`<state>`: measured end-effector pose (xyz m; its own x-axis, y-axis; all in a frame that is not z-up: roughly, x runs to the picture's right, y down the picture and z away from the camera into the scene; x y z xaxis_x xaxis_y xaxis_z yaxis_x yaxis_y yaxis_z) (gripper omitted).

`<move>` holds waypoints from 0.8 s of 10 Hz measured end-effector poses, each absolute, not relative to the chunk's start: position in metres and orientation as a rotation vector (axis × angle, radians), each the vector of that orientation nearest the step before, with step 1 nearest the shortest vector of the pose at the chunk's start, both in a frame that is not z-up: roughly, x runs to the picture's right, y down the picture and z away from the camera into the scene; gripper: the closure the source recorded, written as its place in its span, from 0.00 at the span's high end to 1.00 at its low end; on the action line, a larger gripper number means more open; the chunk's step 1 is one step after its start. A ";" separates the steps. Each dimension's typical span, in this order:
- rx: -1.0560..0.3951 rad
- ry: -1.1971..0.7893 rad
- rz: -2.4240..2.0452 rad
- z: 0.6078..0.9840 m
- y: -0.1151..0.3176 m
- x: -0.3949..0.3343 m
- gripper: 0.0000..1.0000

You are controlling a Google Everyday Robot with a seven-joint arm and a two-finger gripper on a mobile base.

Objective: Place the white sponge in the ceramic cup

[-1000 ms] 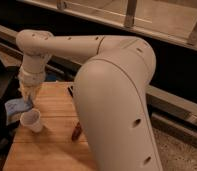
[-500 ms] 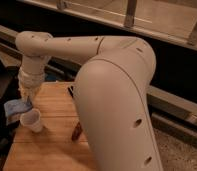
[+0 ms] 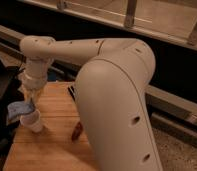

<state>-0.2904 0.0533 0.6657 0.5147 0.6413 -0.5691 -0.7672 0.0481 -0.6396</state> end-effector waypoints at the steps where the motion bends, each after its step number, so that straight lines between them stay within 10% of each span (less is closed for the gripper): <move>1: -1.083 0.162 1.102 0.680 0.061 -0.281 0.01; 4: -1.117 0.198 1.143 0.701 0.073 -0.268 0.01; 8: -1.147 0.181 1.094 0.702 0.077 -0.293 0.34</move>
<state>-0.2935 0.0772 0.7023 0.5048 0.6019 -0.6187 -0.7692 -0.0117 -0.6389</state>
